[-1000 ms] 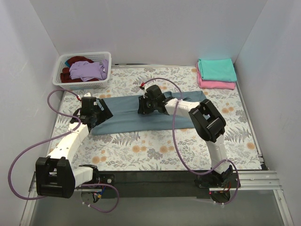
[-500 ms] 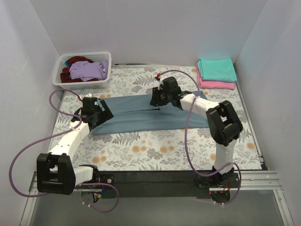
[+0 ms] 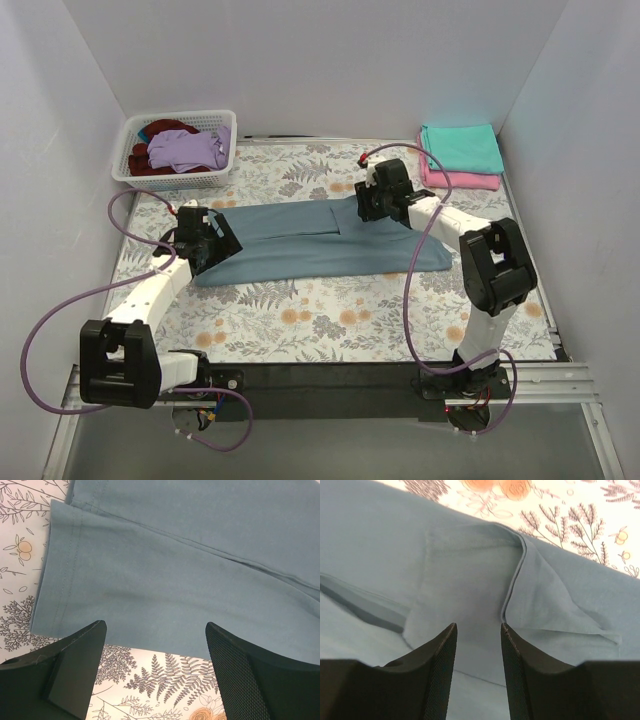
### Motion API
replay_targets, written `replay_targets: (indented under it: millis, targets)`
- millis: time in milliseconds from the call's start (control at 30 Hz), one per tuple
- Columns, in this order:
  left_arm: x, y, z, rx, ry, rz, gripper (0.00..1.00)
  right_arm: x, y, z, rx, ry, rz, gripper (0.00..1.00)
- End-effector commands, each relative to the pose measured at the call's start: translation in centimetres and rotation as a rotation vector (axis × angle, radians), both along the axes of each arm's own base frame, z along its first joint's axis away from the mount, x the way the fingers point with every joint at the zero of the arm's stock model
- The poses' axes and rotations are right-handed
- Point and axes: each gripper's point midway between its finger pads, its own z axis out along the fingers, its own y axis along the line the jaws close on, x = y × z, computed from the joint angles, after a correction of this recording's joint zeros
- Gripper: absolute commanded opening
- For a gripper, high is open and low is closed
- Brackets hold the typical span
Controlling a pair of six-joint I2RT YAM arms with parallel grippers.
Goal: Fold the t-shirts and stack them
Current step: Fold the tshirt
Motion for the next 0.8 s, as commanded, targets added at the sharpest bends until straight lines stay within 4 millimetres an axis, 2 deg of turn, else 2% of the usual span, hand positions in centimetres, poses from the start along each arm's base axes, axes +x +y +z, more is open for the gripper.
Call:
replay_targets:
  millis: [0, 233, 433, 533, 567, 700, 767]
  targets:
    - [0.2, 0.0, 0.0, 0.003, -0.002, -0.013, 0.79, 1.3, -1.6, -1.1, -0.147, -0.034, 0.006, 0.48]
    - [0.2, -0.1, -0.4, 0.003, 0.013, -0.017, 0.79, 2.4, -1.9, -2.9, -0.224, -0.019, 0.023, 0.47]
    - [0.2, -0.1, -0.6, 0.002, 0.023, -0.020, 0.79, 3.5, -2.5, -2.7, -0.280, -0.047, 0.014, 0.42]
    - [0.1, -0.2, -0.7, -0.001, 0.024, -0.020, 0.79, 3.8, -2.7, -2.5, -0.300, -0.059, 0.022, 0.33]
    - [0.2, -0.1, -0.6, -0.001, 0.023, -0.019, 0.79, 3.8, -2.8, -2.4, -0.306, -0.059, 0.025, 0.24]
    - [0.0, -0.2, -0.8, -0.001, 0.029, -0.025, 0.79, 3.9, -3.2, -2.4, -0.341, -0.055, 0.031, 0.01]
    - [0.1, -0.2, -0.7, -0.001, 0.028, -0.023, 0.79, 4.0, -3.5, -1.9, -0.363, -0.065, 0.028, 0.01]
